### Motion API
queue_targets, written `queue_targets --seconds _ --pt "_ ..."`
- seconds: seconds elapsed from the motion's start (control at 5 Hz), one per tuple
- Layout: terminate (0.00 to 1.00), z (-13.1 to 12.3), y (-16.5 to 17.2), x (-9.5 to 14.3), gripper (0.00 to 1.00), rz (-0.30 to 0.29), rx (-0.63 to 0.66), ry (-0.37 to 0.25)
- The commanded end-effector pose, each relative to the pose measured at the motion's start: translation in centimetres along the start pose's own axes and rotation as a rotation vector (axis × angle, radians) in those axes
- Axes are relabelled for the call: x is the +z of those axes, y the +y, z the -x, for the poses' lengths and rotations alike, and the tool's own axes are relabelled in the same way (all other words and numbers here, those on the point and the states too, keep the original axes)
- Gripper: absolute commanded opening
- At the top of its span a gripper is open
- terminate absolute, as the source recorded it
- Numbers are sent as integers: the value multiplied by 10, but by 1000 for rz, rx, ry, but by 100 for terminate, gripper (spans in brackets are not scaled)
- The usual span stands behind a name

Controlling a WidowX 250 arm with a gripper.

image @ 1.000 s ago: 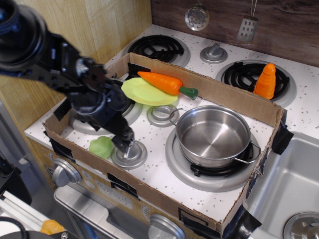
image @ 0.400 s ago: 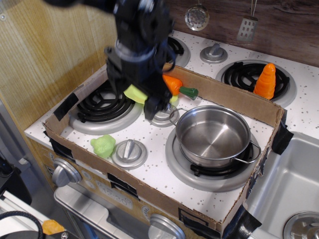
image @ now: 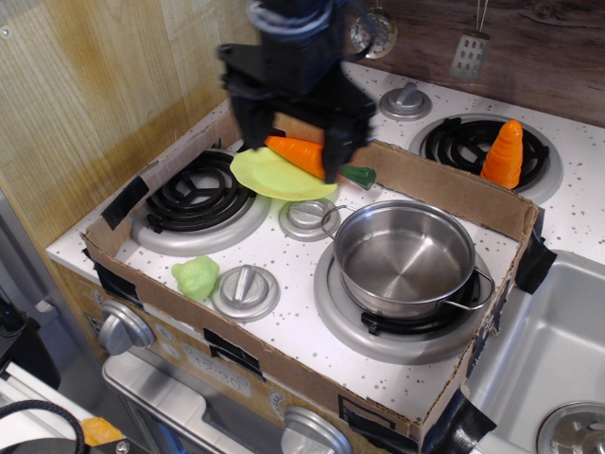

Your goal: Take broccoli out of pan

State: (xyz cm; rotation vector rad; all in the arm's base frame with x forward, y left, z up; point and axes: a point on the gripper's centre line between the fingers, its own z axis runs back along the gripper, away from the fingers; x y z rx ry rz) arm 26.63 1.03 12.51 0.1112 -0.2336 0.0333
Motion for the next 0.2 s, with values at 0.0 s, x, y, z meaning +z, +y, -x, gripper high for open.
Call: queue_targets --seconds 0.0 --pt "100 -14 3 10 100 5 7 -37"
